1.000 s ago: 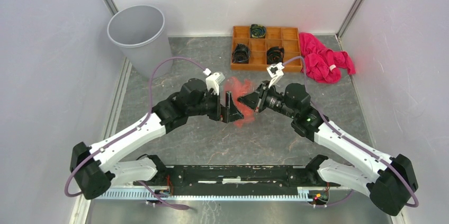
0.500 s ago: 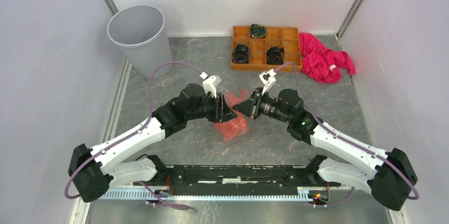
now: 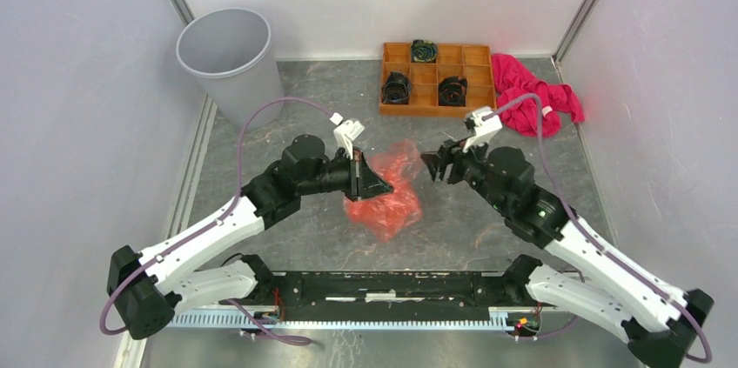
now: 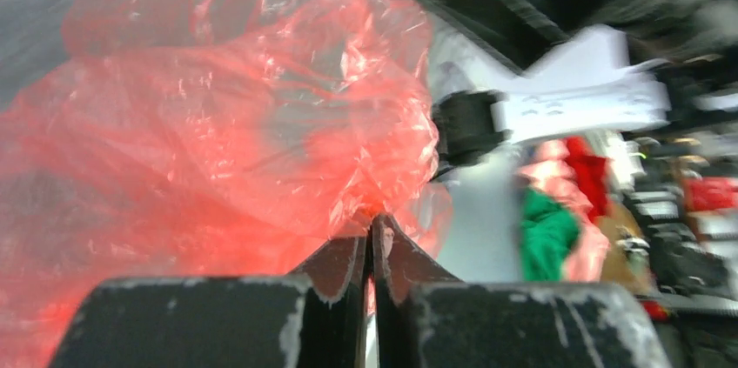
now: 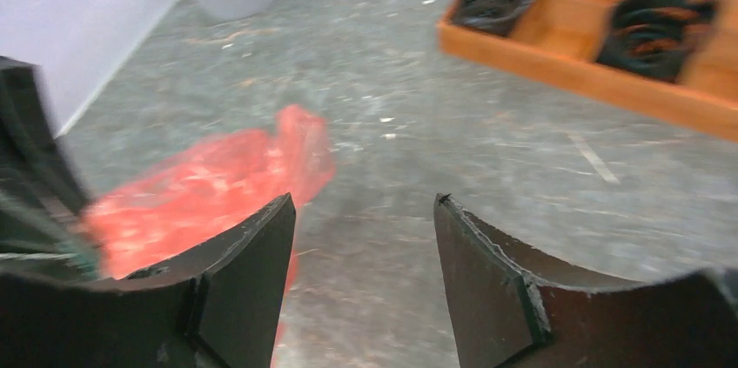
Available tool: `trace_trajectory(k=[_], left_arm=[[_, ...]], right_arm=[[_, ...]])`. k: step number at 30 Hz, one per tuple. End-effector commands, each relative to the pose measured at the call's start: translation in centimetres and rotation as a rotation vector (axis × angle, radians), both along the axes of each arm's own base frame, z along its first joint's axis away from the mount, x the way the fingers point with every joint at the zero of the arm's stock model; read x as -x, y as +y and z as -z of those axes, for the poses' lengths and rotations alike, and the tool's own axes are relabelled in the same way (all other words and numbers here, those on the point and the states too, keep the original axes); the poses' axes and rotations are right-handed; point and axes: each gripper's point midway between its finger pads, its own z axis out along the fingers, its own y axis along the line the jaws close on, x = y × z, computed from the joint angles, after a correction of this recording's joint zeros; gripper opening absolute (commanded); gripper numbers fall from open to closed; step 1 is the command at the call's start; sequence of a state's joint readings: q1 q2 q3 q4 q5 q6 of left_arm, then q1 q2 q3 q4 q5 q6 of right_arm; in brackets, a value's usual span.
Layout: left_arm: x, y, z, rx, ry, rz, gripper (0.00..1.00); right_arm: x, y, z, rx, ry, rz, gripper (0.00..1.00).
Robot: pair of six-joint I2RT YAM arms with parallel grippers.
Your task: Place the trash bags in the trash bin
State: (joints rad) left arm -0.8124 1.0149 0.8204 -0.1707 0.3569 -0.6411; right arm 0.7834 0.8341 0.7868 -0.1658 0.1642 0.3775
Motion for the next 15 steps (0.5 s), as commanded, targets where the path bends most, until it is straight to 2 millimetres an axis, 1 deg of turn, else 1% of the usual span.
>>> trace_trajectory(k=[1, 2, 4, 7, 9, 11, 12, 13, 14, 15], left_arm=[[4.2, -3.1, -10.2, 0.393, -0.119, 0.327, 0.07], [4.3, -3.2, -11.1, 0.427, -0.139, 0.342, 0.08], [3.7, -3.5, -11.6, 0.433, -0.161, 0.326, 0.08], [3.0, -4.2, -10.4, 0.408, -0.145, 0.322, 0.07], [2.9, -4.3, -9.0, 0.378, -0.137, 0.330, 0.03], [1.9, -3.4, -5.8, 0.288, -0.113, 0.279, 0.02], [1.5, -2.7, -3.6, 0.235, -0.094, 0.241, 0.03], [0.3, -1.4, -1.3, 0.171, -0.077, 0.169, 0.05], [-1.2, 0.3, 1.7, 0.090, -0.036, 0.075, 0.10], [-2.4, 2.4, 5.2, -0.003, 0.033, -0.031, 0.14]], right_arm=[[-0.8, -6.5, -1.3, 0.162, -0.101, 0.240, 0.69], [-0.7, -7.2, -1.5, 0.163, -0.109, 0.261, 0.70], [-0.4, -8.0, -1.9, 0.155, -0.120, 0.285, 0.70], [-0.2, -8.2, -2.0, 0.143, -0.125, 0.286, 0.71], [-0.1, -8.0, -1.9, 0.144, -0.123, 0.273, 0.70], [-0.1, -7.5, -1.6, 0.150, -0.114, 0.253, 0.70], [-0.1, -7.4, -1.5, 0.153, -0.110, 0.249, 0.70], [-0.1, -7.2, -1.2, 0.157, -0.104, 0.239, 0.71], [-0.2, -7.0, -0.7, 0.161, -0.097, 0.229, 0.71], [-0.2, -6.6, -0.2, 0.165, -0.090, 0.215, 0.71]])
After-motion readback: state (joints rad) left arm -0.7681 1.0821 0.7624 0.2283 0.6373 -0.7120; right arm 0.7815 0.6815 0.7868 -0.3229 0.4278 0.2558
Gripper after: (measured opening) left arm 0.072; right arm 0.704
